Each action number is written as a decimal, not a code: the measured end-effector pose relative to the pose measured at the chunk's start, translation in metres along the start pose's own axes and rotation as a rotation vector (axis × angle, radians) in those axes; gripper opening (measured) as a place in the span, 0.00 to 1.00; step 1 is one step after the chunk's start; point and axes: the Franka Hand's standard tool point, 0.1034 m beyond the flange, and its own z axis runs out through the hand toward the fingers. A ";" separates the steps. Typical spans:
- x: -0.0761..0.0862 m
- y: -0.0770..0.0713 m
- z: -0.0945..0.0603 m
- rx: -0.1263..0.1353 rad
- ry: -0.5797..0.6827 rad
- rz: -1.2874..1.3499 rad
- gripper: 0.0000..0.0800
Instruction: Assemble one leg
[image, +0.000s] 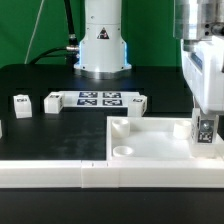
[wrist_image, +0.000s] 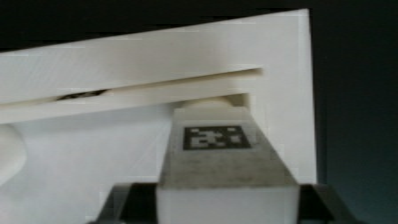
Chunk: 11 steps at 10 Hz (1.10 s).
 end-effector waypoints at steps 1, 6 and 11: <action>-0.001 0.001 0.001 -0.002 -0.003 -0.008 0.43; -0.003 0.003 0.001 -0.022 -0.006 -0.415 0.81; -0.004 0.003 0.000 -0.024 -0.001 -0.949 0.81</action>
Offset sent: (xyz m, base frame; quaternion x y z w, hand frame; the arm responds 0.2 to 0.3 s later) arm 0.0019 0.0111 0.0004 -0.0658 -0.0359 -0.1146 0.9906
